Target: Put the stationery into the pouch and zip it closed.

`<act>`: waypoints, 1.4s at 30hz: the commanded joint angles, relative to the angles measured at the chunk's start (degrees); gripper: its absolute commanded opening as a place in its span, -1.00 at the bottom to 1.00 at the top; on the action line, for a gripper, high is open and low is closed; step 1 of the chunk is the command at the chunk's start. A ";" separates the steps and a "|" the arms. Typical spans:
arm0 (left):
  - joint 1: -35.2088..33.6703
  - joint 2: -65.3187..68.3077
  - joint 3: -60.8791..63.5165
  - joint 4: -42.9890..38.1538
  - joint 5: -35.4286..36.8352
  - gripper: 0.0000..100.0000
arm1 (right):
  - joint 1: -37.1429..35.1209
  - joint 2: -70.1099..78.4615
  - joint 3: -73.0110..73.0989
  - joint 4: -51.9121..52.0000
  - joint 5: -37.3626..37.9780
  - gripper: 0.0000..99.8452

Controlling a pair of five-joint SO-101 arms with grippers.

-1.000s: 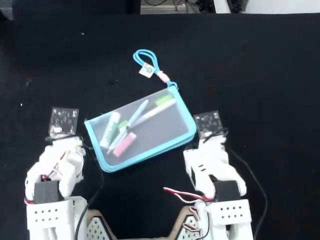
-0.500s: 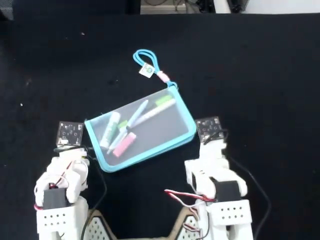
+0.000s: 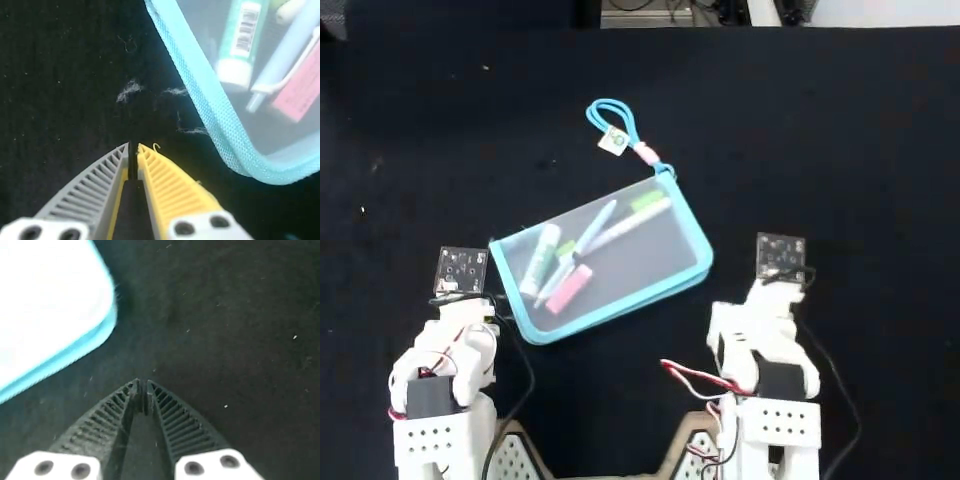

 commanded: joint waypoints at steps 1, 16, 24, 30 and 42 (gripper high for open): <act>-0.22 -0.35 1.19 0.35 -0.26 -0.92 | 1.41 -0.48 0.22 -2.02 -1.76 -0.98; 0.04 -1.14 1.19 0.35 -0.18 -0.92 | 1.05 -2.59 0.31 -0.26 -1.67 -0.98; 0.04 -1.32 1.19 0.35 -0.18 -0.92 | 1.05 -20.44 -0.48 18.11 -1.67 -0.98; 0.13 -1.32 1.19 0.44 -0.18 -0.92 | 0.79 -20.26 -0.31 18.46 -1.58 -0.98; 0.04 -1.14 1.19 0.44 -0.18 -0.92 | -8.18 -20.00 -0.31 18.46 -1.58 -0.98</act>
